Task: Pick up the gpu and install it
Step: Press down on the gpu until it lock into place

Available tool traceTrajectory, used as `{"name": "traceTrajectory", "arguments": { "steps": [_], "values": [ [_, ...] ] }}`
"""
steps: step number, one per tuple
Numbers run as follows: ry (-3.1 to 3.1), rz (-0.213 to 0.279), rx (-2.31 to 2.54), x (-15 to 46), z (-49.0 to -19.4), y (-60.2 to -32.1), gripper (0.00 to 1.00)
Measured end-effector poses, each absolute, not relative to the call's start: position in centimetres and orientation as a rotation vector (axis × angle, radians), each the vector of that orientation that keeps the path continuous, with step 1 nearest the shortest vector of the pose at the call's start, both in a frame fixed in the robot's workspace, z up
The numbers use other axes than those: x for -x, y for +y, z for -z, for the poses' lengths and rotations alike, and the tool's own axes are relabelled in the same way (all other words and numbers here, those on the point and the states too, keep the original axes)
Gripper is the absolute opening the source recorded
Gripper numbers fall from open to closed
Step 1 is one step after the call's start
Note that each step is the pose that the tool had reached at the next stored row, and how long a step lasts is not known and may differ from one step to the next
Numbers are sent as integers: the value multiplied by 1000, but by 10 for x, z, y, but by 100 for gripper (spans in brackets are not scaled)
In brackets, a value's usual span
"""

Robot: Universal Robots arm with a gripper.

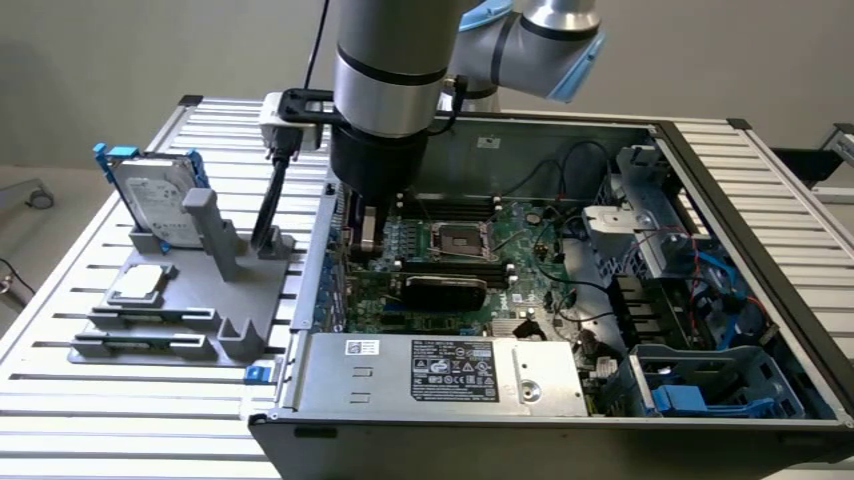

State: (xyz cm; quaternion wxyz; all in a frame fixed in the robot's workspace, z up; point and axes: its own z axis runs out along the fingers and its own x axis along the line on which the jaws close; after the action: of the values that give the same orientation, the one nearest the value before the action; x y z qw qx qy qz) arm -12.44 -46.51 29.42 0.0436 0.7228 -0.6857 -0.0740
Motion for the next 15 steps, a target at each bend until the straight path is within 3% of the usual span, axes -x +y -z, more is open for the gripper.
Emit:
{"name": "traceTrajectory", "arguments": {
  "steps": [15],
  "values": [
    [-2092,244,-2197,124,-296,-465,11]
  ]
}}
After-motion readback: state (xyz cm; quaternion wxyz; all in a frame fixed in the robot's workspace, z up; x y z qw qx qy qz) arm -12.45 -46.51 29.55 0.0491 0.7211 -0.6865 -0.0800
